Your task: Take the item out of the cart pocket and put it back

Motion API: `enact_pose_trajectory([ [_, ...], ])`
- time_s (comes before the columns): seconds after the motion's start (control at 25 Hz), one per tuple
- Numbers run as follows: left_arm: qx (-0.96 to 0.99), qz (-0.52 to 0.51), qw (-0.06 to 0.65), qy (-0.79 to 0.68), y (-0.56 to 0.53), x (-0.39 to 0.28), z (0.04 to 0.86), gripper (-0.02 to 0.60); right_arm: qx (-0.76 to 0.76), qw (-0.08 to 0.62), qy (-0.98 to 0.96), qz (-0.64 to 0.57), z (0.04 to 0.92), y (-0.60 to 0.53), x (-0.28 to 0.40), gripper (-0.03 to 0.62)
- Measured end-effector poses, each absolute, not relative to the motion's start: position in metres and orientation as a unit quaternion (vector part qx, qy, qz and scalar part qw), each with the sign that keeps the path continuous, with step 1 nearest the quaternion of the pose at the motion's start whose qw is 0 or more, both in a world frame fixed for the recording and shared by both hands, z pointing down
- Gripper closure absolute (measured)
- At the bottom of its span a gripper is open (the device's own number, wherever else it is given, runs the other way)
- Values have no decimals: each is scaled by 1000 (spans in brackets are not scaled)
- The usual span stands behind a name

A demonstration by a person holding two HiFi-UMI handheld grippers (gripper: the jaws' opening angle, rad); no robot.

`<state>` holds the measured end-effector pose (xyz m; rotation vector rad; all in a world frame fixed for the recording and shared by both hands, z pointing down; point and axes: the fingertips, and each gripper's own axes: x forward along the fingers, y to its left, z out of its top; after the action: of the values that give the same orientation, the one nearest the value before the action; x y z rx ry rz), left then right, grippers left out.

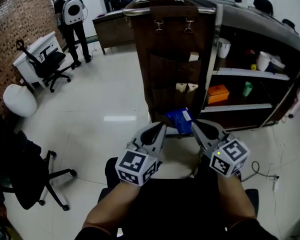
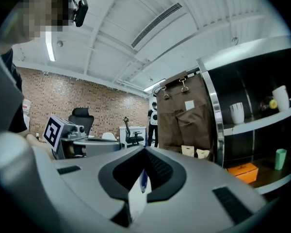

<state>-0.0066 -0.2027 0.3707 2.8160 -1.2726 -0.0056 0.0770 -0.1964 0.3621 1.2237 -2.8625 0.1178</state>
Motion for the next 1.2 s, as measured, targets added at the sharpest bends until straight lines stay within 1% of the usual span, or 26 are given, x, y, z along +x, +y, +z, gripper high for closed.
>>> enact_pose_trajectory([
  [0.64, 910, 2, 38, -413, -210, -8, 376, 581, 396, 6, -917, 54, 370, -197, 81, 577],
  [0.8, 909, 1, 33, -416, -211, -10, 375, 581, 396, 8, -917, 53, 371, -198, 80, 577],
  [0.96, 907, -2, 14, -421, -210, -10, 371, 581, 395, 8, -917, 54, 372, -197, 79, 577],
  [1.2, 904, 0, 14, -428, -214, -11, 373, 581, 394, 8, -918, 55, 374, -198, 79, 577],
])
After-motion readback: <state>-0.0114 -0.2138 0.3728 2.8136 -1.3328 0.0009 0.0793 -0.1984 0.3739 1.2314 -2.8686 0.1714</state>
